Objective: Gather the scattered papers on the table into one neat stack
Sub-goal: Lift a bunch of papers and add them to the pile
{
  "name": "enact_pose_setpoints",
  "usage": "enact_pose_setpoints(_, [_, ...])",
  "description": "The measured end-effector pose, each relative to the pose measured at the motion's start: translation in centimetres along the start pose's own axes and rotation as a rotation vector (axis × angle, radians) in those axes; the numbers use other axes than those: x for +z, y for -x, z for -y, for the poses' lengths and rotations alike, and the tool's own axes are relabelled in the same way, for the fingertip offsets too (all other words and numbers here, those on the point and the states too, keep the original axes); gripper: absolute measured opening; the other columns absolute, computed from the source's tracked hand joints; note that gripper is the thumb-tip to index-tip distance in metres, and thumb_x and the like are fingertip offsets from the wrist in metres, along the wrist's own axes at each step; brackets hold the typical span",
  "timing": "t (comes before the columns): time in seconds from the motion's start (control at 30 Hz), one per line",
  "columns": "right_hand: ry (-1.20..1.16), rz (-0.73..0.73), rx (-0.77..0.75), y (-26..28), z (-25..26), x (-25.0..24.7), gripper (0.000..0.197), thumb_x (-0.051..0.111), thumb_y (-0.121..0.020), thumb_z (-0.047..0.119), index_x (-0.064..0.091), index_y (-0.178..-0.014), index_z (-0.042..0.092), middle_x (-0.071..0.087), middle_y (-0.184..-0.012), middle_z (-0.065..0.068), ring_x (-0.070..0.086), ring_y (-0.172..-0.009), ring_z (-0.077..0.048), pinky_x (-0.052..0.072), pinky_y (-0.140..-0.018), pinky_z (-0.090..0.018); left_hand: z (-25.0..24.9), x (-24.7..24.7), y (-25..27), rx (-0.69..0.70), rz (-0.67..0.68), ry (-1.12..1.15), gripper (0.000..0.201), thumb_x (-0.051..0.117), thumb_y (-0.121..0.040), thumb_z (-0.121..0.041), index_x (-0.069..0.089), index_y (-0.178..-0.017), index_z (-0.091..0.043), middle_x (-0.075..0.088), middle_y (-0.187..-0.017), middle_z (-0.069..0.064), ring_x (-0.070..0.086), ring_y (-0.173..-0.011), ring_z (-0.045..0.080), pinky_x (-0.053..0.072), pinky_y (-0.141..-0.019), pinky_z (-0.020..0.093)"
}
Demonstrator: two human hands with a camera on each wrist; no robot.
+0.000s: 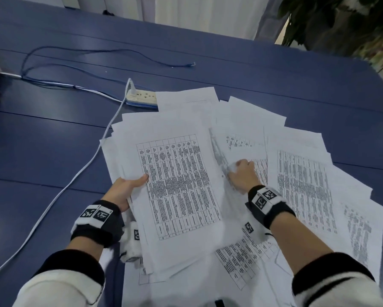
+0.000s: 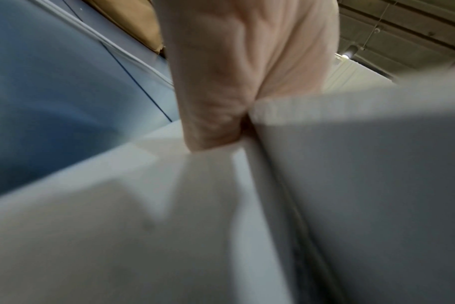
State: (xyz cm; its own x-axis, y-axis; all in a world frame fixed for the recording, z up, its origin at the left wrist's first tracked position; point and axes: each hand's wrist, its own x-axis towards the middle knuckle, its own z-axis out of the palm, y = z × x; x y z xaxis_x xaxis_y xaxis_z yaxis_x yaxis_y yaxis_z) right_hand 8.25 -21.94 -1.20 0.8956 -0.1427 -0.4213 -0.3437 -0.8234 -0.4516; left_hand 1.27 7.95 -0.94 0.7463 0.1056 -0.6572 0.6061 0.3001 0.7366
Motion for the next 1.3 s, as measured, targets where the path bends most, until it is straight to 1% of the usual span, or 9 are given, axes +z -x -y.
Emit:
enact_pose_setpoints(0.13, [-0.066, 0.102, -0.061, 2.5, 0.3, 1.1, 0.033, 0.037, -0.095, 0.004, 0.045, -0.128, 0.002, 0.05, -0.128, -0.013, 0.053, -0.088, -0.019, 0.042, -0.064, -0.02, 0.2, 0.2, -0.1, 0.003, -0.019, -0.028, 0.057, 0.079, -0.067, -0.028, 0.062, -0.112, 0.004, 0.066, -0.115, 0.016, 0.062, -0.107, 0.031, 0.041, -0.104, 0.046])
enact_pose_setpoints(0.3, [-0.076, -0.033, -0.038, 2.9, -0.9, -0.2, 0.035, 0.043, -0.091, 0.006, 0.055, -0.123, 0.006, 0.046, -0.134, -0.014, 0.05, -0.118, -0.03, 0.043, -0.099, -0.036, 0.1, 0.7, 0.8, -0.018, -0.029, -0.091, 0.042, 0.068, -0.082, -0.016, 0.057, -0.115, 0.007, 0.063, -0.117, 0.015, 0.06, -0.107, 0.029, 0.044, -0.099, 0.04])
enact_pose_setpoints(0.47, [0.081, -0.006, 0.024, 4.6, -1.1, 0.4, 0.044, 0.048, -0.092, 0.028, 0.044, -0.131, 0.007, 0.032, -0.137, -0.014, 0.032, -0.128, -0.03, 0.032, -0.106, -0.042, 1.1, 1.0, 1.1, 0.013, -0.077, -0.079, 0.067, 0.078, -0.07, -0.027, 0.053, -0.123, 0.006, 0.06, -0.124, 0.016, 0.057, -0.113, 0.031, 0.043, -0.1, 0.041])
enact_pose_setpoints(0.63, [-0.128, 0.127, -0.039, 6.7, -0.1, 2.0, 0.033, 0.044, -0.095, 0.024, 0.045, -0.122, 0.004, 0.054, -0.113, -0.011, 0.058, -0.096, -0.021, 0.041, -0.076, -0.024, 2.0, 2.5, 1.5, 0.056, -0.068, -0.098, 0.065, 0.074, -0.076, -0.025, 0.047, -0.124, 0.01, 0.057, -0.116, 0.01, 0.054, -0.102, 0.021, 0.04, -0.09, 0.03])
enact_pose_setpoints(0.73, [-0.204, 0.13, -0.022, 7.3, -0.6, 1.4, 0.019, 0.051, -0.092, 0.026, 0.054, -0.098, 0.008, 0.052, -0.079, -0.001, 0.046, -0.062, -0.01, 0.04, -0.062, -0.024, 2.2, 1.9, 1.8, 0.119, -0.114, -0.046, 0.085, 0.081, -0.066, -0.025, 0.037, -0.133, 0.003, 0.053, -0.128, 0.009, 0.053, -0.111, 0.021, 0.041, -0.096, 0.035])
enact_pose_setpoints(0.97, [-0.275, 0.24, -0.018, 8.7, 0.2, 1.7, 0.055, 0.061, -0.087, 0.032, 0.037, -0.128, 0.005, 0.051, -0.113, -0.001, 0.054, -0.094, -0.015, 0.046, -0.082, -0.025, 2.8, 3.1, 2.9, 0.234, -0.172, -0.181, 0.088, 0.062, -0.087, -0.014, -0.001, -0.148, -0.017, 0.014, -0.156, 0.008, 0.019, -0.142, 0.024, 0.018, -0.114, 0.04])
enact_pose_setpoints(1.1, [-0.348, 0.243, -0.024, 8.9, 0.2, 1.6, 0.031, 0.061, -0.089, 0.025, 0.048, -0.11, 0.006, 0.053, -0.08, 0.007, 0.042, -0.047, 0.003, 0.032, -0.035, -0.004, 3.1, 2.5, 2.9, 0.224, -0.198, -0.225, 0.08, 0.06, -0.088, -0.016, 0.008, -0.147, -0.005, 0.018, -0.155, 0.013, 0.022, -0.141, 0.027, 0.021, -0.114, 0.038])
enact_pose_setpoints(1.2, [-0.407, 0.263, -0.066, 8.9, 0.4, 1.9, 0.034, 0.061, -0.089, 0.016, 0.054, -0.119, 0.002, 0.061, -0.092, 0.001, 0.048, -0.058, -0.002, 0.033, -0.036, -0.004, 3.1, 2.3, 3.4, 0.184, -0.161, -0.268, 0.083, 0.065, -0.085, -0.021, 0.013, -0.145, 0.003, 0.021, -0.153, 0.018, 0.024, -0.14, 0.03, 0.023, -0.113, 0.04])
enact_pose_setpoints(1.3, [-0.465, 0.178, -0.089, 8.8, 0.3, 2.2, 0.037, 0.061, -0.088, 0.013, 0.055, -0.122, 0.001, 0.064, -0.114, -0.008, 0.062, -0.085, -0.013, 0.045, -0.061, -0.01, 2.8, 1.6, 3.4, 0.123, -0.119, -0.277, 0.068, 0.073, -0.077, -0.021, 0.04, -0.132, 0.003, 0.049, -0.136, 0.02, 0.05, -0.122, 0.031, 0.037, -0.107, 0.042])
